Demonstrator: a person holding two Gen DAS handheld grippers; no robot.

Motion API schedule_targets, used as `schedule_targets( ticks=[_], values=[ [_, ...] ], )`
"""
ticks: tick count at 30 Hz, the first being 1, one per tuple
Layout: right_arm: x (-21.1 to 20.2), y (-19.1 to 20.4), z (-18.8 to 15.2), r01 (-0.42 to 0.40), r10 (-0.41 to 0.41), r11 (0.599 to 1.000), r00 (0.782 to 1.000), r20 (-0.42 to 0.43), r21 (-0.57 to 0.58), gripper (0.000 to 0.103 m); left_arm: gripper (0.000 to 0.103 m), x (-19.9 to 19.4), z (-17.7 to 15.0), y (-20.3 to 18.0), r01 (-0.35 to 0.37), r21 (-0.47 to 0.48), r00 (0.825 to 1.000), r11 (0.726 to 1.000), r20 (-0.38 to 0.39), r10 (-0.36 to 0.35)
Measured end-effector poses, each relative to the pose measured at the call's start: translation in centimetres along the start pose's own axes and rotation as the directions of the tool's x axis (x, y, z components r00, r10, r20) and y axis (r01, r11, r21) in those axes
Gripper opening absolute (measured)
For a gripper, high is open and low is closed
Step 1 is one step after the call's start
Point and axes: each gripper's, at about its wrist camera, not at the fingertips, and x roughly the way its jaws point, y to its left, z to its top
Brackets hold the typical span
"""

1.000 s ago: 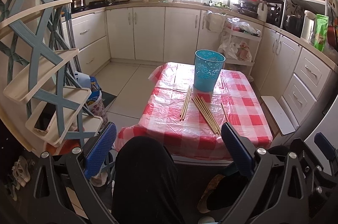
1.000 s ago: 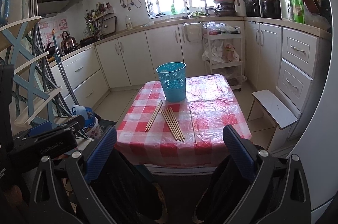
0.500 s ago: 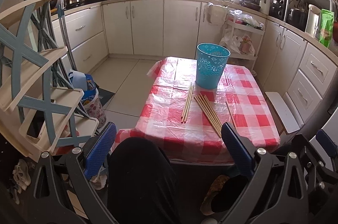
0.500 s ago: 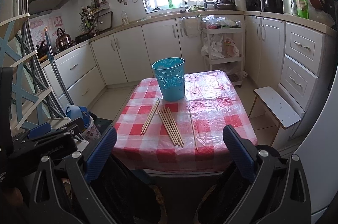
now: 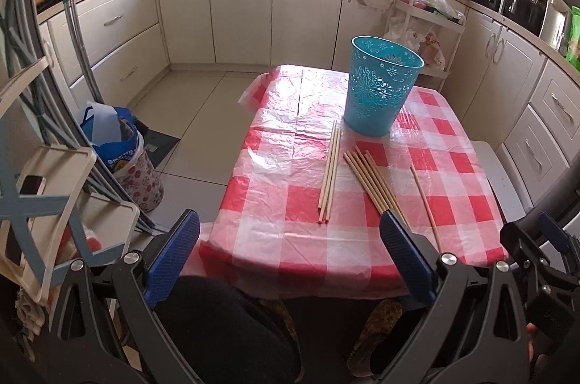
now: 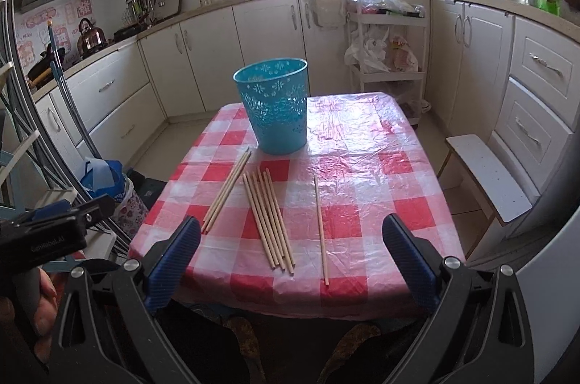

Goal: Organize utensils
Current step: 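Reach to the wooden sticks and close the left gripper on one while the right gripper grasps another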

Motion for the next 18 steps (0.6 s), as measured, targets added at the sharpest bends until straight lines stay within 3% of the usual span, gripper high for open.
schedule_targets(
  ticks=[3, 5, 8, 13, 18],
  values=[
    [5.3, -1.1, 0.5, -0.003, 0.001, 1.000, 0.996, -0.090, -0.020, 0.086, 0.095, 4.2, 1.8, -1.1, 0.005, 0.037, 1.000, 0.999, -0.021, -0.005],
    [8.7, -1.8, 0.7, -0.001, -0.002, 1.000, 0.989, -0.149, -0.021, 0.068, 0.093, 7.0, 2.8, -1.9, 0.013, 0.057, 0.999, 0.998, -0.044, -0.010],
    [13.0, -2.9, 0.9, -0.013, 0.014, 1.000, 0.973, -0.230, 0.006, 0.051, 0.088, 11.4, 4.7, -2.9, 0.031, 0.074, 0.996, 0.997, -0.083, -0.025],
    [17.0, -3.4, 1.2, -0.007, 0.001, 1.000, 0.960, -0.279, -0.020, 0.043, 0.077, 16.9, 6.5, -3.9, 0.033, 0.109, 0.992, 0.993, -0.125, -0.020],
    [19.2, -4.0, 1.2, 0.004, -0.019, 0.999, 0.951, -0.309, -0.049, 0.037, 0.065, 21.5, 7.6, -5.1, 0.080, 0.133, 0.982, 0.988, -0.181, -0.055]
  ],
)
